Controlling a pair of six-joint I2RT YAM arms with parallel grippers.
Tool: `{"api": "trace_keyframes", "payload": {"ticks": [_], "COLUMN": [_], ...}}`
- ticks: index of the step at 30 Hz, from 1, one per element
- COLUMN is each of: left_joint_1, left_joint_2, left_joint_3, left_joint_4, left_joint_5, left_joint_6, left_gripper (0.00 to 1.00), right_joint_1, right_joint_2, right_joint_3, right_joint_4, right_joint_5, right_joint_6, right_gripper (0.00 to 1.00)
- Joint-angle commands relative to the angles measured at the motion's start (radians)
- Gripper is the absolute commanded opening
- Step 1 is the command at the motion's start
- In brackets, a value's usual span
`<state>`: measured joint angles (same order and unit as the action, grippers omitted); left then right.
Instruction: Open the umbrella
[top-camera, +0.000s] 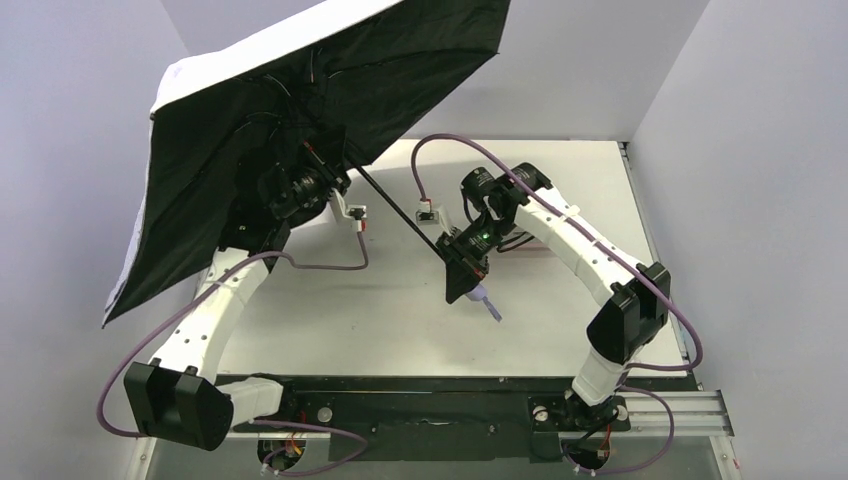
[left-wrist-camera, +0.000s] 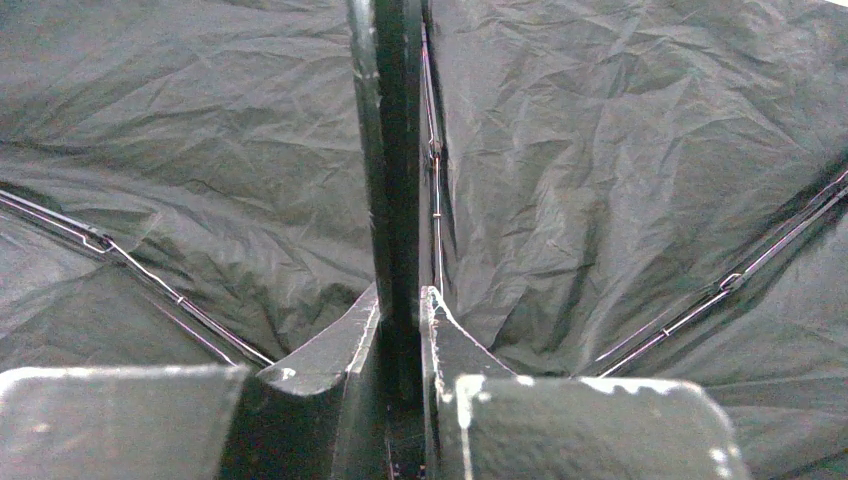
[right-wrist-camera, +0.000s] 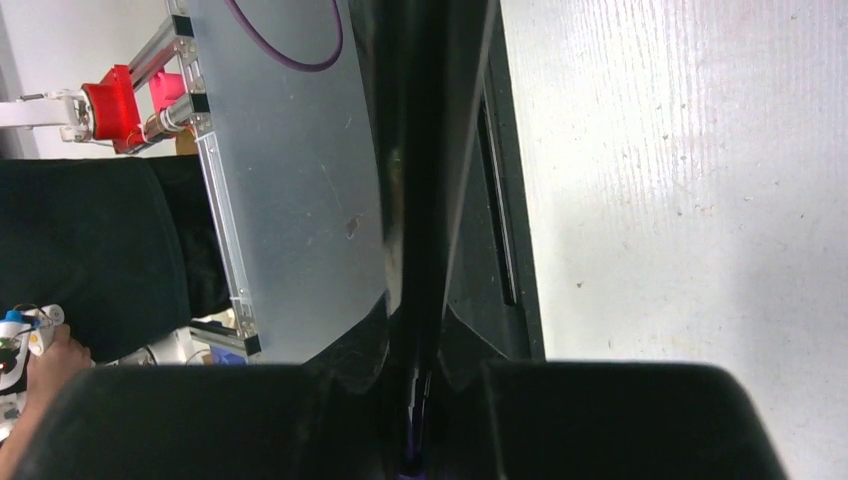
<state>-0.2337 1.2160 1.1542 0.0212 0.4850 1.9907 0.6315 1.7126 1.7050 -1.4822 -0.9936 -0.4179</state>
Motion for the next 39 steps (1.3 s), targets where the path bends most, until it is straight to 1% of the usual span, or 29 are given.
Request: {"api": "trace_keyframes", "payload": {"ticks": [1, 3, 5, 10, 12, 13, 15, 17, 22, 28, 30, 39], "left_joint_1": [0.111, 0.157, 0.183, 0.226, 0.255, 0.275, 0.301, 0.325, 0.372, 0.421, 0.439, 0.513], "left_joint_2": [-0.011, 0.002, 0.019, 0.057, 0.079, 0.086, 0.109, 0.132, 0.181, 0.235, 0.249, 0.291], "left_joint_3": [0.091, 0.090, 0.085, 0.079, 0.082, 0.084, 0.095, 0.117, 0.177, 0.235, 0.255, 0.315], "left_joint_4": [0.182, 0.212, 0.249, 0.324, 0.355, 0.370, 0.407, 0.423, 0.435, 0.445, 0.443, 0.455], "left_joint_5": [-0.066, -0.088, -0.117, -0.189, -0.220, -0.235, -0.250, -0.262, -0.282, -0.327, -0.333, -0.342], "left_joint_6": [-0.010, -0.004, 0.000, 0.001, 0.001, 0.001, 0.000, -0.009, -0.020, -0.029, -0.028, -0.029], "left_gripper": [0.00, 0.00, 0.02, 0.04, 0.07, 0.12, 0.15, 0.15, 0.15, 0.06, 0.05, 0.05], "right_joint_1": [-0.007, -0.006, -0.009, -0.028, -0.037, -0.039, -0.046, -0.052, -0.077, -0.084, -0.084, -0.079], "right_joint_2": [-0.075, -0.086, -0.096, -0.133, -0.152, -0.161, -0.174, -0.185, -0.202, -0.209, -0.215, -0.227], "right_joint_3": [-0.056, -0.073, -0.089, -0.152, -0.170, -0.175, -0.189, -0.201, -0.240, -0.251, -0.257, -0.290], "right_joint_4": [-0.090, -0.089, -0.090, -0.090, -0.090, -0.089, -0.090, -0.091, -0.092, -0.092, -0.091, -0.092], "right_joint_5": [0.019, 0.049, 0.085, 0.141, 0.153, 0.158, 0.177, 0.187, 0.193, 0.232, 0.258, 0.323], "right_joint_6": [-0.041, -0.043, -0.048, -0.076, -0.080, -0.080, -0.081, -0.080, -0.088, -0.098, -0.105, -0.146], "right_gripper": [0.00, 0.00, 0.00, 0.00, 0.00, 0.00, 0.00, 0.00, 0.00, 0.00, 0.00, 0.00]}}
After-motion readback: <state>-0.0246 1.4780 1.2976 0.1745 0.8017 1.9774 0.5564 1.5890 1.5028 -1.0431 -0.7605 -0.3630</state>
